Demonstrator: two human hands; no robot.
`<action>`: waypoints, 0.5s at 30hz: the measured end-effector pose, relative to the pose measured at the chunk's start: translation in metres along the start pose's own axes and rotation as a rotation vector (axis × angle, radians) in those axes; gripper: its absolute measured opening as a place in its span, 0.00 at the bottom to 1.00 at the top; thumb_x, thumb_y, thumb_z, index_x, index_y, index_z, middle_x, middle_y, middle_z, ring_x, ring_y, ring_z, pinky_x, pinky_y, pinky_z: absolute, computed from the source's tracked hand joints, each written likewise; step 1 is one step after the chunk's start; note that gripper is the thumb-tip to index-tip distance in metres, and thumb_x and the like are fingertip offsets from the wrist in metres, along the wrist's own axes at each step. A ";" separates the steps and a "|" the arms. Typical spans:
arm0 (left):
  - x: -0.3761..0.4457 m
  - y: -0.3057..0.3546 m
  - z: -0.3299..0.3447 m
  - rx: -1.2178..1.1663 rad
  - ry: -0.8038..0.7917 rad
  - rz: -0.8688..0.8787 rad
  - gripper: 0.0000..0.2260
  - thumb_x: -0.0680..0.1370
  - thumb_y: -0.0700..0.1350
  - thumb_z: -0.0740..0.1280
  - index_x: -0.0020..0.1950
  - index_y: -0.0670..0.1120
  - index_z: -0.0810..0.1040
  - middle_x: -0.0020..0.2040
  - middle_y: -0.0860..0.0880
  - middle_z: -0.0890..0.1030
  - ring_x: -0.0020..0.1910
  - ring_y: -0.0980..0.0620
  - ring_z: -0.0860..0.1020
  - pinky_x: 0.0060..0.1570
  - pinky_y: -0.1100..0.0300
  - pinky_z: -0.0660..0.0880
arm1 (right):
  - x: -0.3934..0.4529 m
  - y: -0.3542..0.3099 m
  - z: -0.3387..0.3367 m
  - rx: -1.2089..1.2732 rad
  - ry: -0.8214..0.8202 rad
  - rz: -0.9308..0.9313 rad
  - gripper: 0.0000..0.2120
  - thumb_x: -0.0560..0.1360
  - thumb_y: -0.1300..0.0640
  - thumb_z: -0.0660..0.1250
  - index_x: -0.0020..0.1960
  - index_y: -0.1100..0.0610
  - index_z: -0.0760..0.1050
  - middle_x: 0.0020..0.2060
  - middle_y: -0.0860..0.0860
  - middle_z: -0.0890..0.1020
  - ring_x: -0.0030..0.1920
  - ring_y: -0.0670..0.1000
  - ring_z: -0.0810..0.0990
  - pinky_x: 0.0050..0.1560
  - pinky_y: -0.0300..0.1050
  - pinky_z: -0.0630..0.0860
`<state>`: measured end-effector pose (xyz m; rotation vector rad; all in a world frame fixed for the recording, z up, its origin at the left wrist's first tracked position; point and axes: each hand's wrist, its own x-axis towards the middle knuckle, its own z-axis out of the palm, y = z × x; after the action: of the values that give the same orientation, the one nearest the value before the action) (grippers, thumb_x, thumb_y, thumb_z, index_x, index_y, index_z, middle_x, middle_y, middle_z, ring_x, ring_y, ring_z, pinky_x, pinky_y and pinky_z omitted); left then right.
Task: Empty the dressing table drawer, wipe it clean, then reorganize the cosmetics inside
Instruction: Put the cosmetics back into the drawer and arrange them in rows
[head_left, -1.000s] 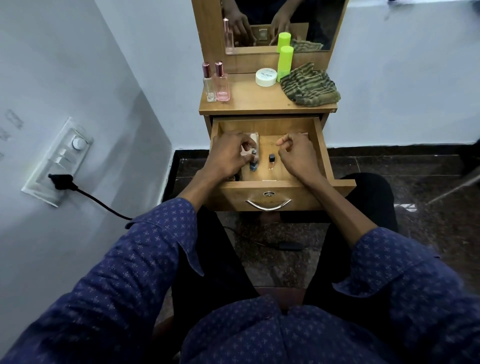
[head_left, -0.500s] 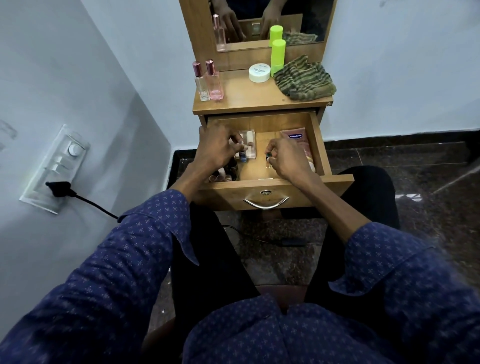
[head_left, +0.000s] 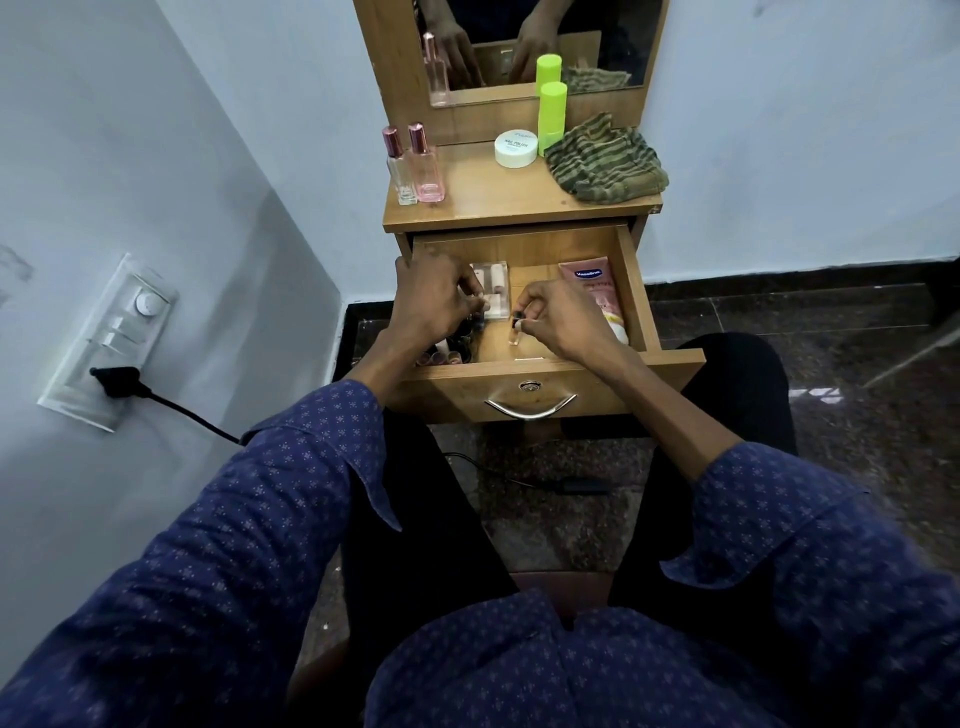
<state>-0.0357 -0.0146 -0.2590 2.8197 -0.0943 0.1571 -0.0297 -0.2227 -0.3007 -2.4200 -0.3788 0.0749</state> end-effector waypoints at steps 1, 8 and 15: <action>0.000 0.000 0.001 0.012 0.000 -0.008 0.07 0.71 0.54 0.80 0.42 0.54 0.86 0.47 0.56 0.85 0.61 0.48 0.76 0.60 0.45 0.66 | 0.000 -0.002 0.000 0.009 -0.013 -0.010 0.07 0.74 0.55 0.78 0.48 0.48 0.82 0.37 0.45 0.84 0.44 0.46 0.82 0.70 0.56 0.68; -0.005 0.000 0.001 0.030 0.018 0.001 0.06 0.72 0.52 0.80 0.44 0.53 0.85 0.47 0.55 0.84 0.61 0.48 0.75 0.58 0.45 0.65 | 0.006 -0.036 0.012 -0.021 -0.053 0.036 0.08 0.71 0.58 0.79 0.44 0.48 0.83 0.39 0.46 0.85 0.41 0.47 0.84 0.47 0.48 0.82; -0.007 -0.003 -0.005 -0.046 -0.037 0.043 0.08 0.76 0.48 0.77 0.54 0.52 0.86 0.52 0.54 0.86 0.62 0.49 0.76 0.58 0.47 0.63 | 0.009 -0.046 0.014 0.047 -0.058 0.097 0.07 0.69 0.64 0.79 0.43 0.55 0.84 0.38 0.48 0.85 0.41 0.48 0.84 0.36 0.38 0.73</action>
<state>-0.0426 -0.0096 -0.2557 2.7765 -0.1649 0.1116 -0.0347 -0.1781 -0.2817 -2.3925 -0.2823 0.1951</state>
